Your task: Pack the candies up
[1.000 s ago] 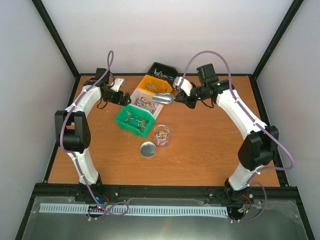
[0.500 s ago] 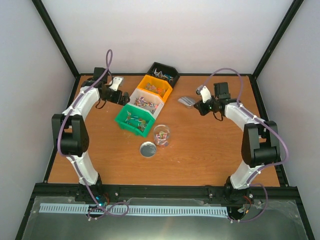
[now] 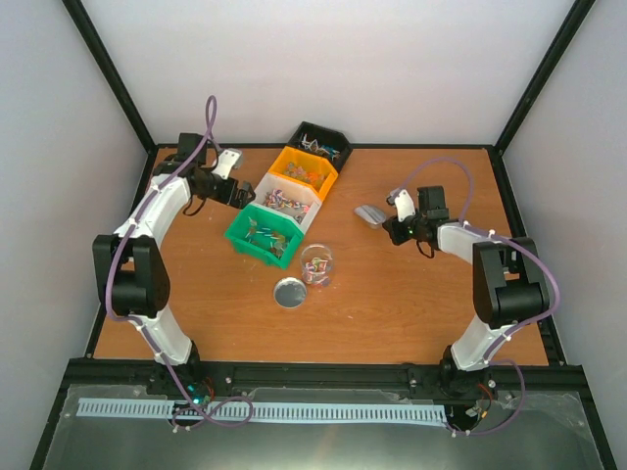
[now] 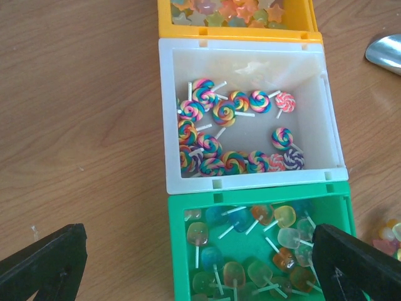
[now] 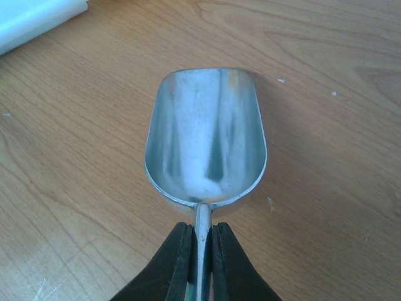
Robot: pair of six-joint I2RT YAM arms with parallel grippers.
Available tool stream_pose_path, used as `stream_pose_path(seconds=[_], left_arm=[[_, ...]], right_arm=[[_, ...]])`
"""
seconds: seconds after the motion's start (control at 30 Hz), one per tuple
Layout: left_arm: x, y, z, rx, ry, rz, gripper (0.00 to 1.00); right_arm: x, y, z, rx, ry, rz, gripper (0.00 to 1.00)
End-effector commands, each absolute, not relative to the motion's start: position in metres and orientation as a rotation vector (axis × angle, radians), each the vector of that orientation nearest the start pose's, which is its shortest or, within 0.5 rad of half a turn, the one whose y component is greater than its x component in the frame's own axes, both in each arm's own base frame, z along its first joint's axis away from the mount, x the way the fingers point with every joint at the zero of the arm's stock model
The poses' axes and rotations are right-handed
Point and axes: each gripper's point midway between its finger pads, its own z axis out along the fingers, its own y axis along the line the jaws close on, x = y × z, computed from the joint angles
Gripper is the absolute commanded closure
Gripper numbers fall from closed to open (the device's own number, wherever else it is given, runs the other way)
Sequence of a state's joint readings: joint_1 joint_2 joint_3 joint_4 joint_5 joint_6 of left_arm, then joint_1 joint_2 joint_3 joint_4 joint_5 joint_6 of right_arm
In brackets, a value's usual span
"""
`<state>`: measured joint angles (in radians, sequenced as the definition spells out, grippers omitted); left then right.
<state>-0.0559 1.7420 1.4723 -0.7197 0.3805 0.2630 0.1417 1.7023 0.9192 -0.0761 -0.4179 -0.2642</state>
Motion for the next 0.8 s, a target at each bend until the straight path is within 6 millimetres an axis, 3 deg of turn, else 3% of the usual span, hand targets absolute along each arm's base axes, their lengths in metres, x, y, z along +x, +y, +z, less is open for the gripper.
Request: stream_pose_path(seconds=[0.0,0.17,0.47,0.7,0.77], left_arm=[[0.439,-0.092,0.167,0.598,2.432,-0.437,0.00],[0.432,-0.093,0.159,0.675,2.439,-0.430,0.00],[0.417,-0.102,0.159,0.819,2.418,-0.493,0.00],[0.371,-0.112,0.149,1.064,2.393,-0.606,0.00],[0.355,-0.116,0.146,1.151,2.355,-0.639,0.00]], right_arm=[[0.413,0.126,0.076,-0.652,2.228,0.405,0.91],[0.407,0.127,0.068,-0.678,2.251,0.423,0.87],[0.403,0.135,0.082,-0.735,2.239,0.478,0.72],[0.403,0.144,0.124,-0.817,2.162,0.511,0.44],[0.403,0.147,0.135,-0.845,2.146,0.526,0.32]])
